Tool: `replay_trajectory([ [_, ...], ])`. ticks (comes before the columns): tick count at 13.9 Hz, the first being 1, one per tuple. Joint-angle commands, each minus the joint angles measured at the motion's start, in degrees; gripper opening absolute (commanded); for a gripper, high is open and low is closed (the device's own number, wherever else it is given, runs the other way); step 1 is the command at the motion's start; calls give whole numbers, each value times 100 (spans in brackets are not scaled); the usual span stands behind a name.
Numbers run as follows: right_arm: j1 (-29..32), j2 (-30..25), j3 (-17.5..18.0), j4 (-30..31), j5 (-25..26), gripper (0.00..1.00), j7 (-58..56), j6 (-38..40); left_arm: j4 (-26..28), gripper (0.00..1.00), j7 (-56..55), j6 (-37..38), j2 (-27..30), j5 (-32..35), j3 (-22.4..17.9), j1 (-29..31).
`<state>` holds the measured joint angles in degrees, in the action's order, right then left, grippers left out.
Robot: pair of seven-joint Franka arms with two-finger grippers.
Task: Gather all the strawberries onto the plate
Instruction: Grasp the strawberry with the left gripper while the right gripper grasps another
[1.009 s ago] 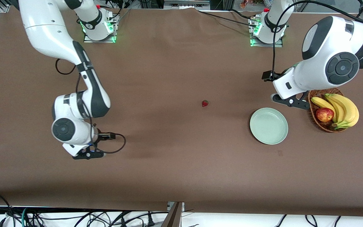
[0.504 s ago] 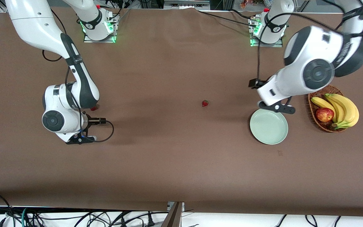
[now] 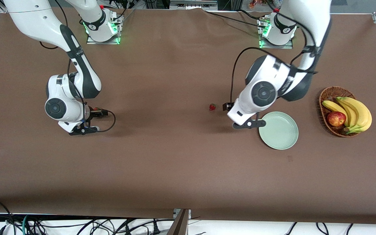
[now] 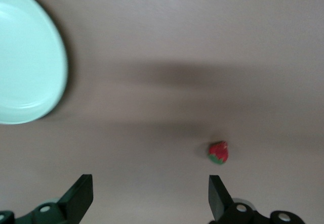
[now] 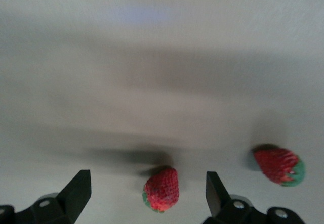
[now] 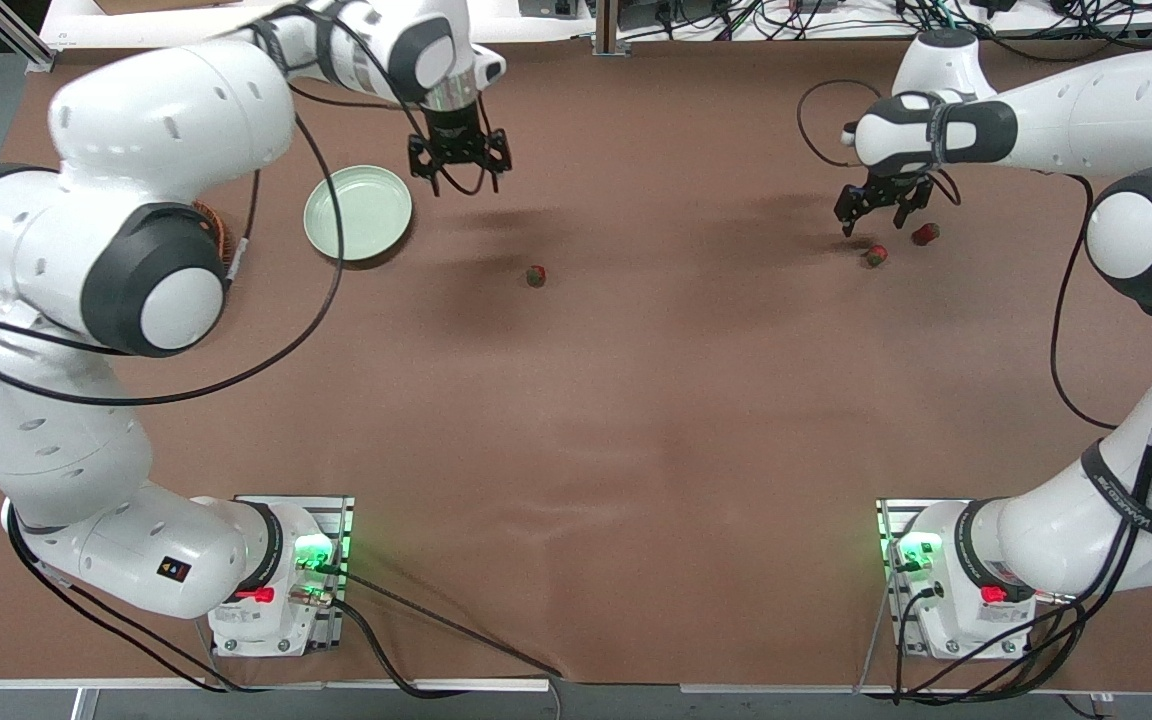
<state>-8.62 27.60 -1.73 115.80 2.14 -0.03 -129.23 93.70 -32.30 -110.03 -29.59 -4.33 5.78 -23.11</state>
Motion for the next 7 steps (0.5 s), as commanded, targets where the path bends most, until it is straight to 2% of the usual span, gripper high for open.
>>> replay_trajectory([
  [1,89,-334,85,750,67,100,-85,-549,278,100,-162,-796,-240,20,-68,-343],
  [3,89,-334,85,944,67,100,-137,-804,630,100,-529,-1667,-319,12,-60,-588],
  [7,168,-466,76,962,67,100,-330,-761,1053,100,-908,-2389,-521,29,-68,-862],
])
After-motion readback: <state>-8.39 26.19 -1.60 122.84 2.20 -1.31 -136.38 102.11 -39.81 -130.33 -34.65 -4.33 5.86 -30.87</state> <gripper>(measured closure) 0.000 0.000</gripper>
